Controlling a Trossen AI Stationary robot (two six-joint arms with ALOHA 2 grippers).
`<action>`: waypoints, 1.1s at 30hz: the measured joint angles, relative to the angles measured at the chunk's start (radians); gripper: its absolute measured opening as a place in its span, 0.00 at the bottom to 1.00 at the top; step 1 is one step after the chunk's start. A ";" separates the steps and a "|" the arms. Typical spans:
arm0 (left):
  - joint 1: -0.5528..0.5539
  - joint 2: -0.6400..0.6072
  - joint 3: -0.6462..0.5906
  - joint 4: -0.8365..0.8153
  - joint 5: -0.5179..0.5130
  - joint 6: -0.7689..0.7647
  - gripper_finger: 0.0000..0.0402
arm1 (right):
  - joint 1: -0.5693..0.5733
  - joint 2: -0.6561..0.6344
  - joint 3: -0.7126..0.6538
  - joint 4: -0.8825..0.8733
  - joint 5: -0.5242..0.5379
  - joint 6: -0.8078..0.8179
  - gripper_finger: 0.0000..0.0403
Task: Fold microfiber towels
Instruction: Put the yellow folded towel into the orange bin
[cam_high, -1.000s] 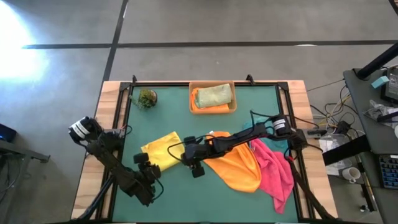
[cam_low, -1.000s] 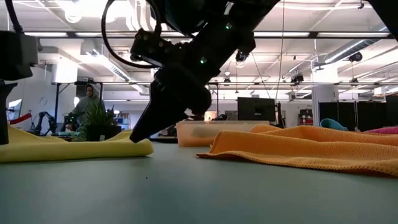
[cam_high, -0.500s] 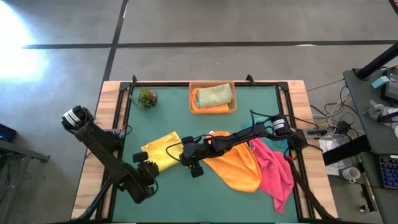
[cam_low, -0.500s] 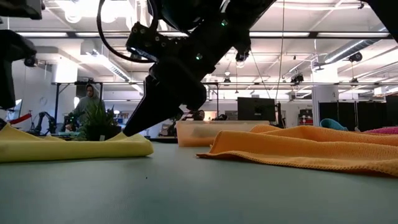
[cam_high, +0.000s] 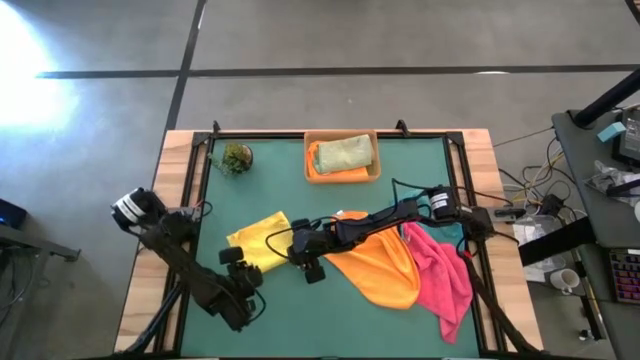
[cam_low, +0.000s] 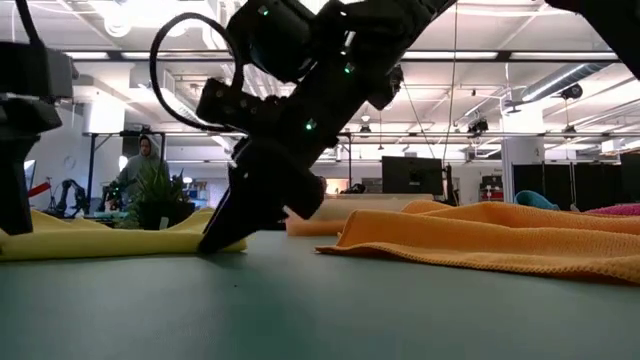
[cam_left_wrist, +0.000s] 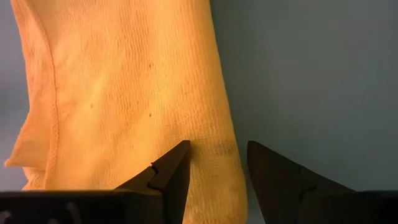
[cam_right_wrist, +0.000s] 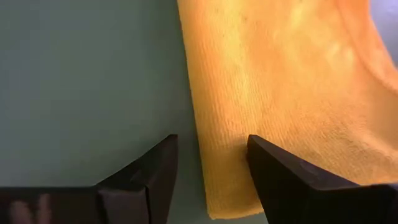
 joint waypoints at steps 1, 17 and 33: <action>0.002 0.009 -0.001 -0.001 0.000 0.000 0.36 | 0.000 0.003 0.002 0.000 0.001 0.003 0.46; 0.056 0.088 -0.012 0.010 -0.021 0.000 0.16 | -0.002 0.007 0.008 -0.029 0.112 0.026 0.35; 0.084 0.037 -0.030 -0.014 -0.081 0.048 0.00 | -0.002 -0.010 0.007 -0.078 0.117 0.107 0.03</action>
